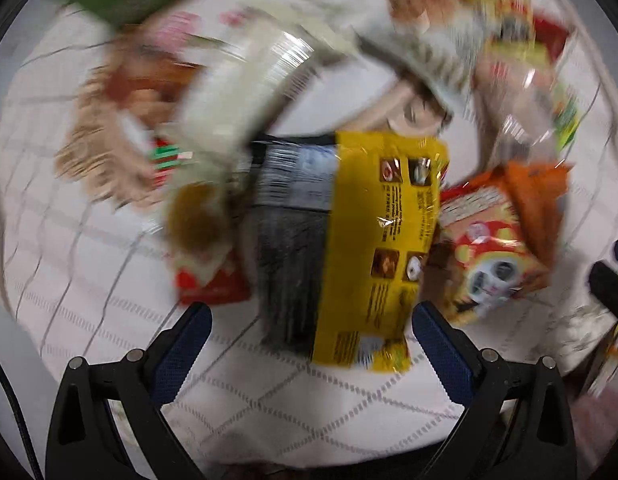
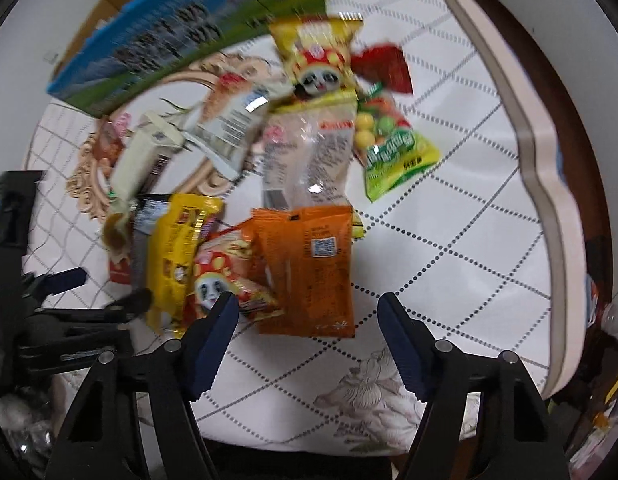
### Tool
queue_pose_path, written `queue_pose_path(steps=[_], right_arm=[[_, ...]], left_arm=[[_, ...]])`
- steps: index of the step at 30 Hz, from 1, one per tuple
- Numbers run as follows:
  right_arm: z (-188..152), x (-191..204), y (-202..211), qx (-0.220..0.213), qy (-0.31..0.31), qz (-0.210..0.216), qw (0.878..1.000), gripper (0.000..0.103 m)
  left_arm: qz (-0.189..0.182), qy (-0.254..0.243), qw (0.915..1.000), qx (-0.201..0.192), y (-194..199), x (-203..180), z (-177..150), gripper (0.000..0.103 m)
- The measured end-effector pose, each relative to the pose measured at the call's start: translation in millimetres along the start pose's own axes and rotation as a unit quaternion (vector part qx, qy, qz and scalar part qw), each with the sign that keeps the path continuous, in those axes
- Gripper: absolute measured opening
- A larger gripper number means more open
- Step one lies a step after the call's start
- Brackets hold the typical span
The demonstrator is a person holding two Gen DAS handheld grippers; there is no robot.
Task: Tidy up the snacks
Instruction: 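Grasp the yellow-black bag with the left gripper while the right grasps the orange bag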
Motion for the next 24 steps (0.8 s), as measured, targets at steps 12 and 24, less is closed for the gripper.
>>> queue_pose_path(steps=[12, 24], right_arm=[[5.7, -2.4, -51.8, 0.034, -0.011, 0.021, 0.999, 0.075], [15.4, 12.1, -96.0, 0.077, 0.009, -0.018, 0.997, 0.058]], left_arm=[[-0.005, 0.041, 0.9991, -0.014, -25.8, 3.0, 7.0, 0.084], [-0.027, 0.133, 0.9904, 0.029, -49.5, 34.9, -26.9, 0.086]])
Point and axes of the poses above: each gripper's, at about its wrist camera, not at the fingertips, and y roughly against the way its jaws point, x to its left, z to its top, the point moved 2 cm from there along -y, roughly the way its jaws point, and after that the axes turned 10 degrees about y, right-handed, at the moved point
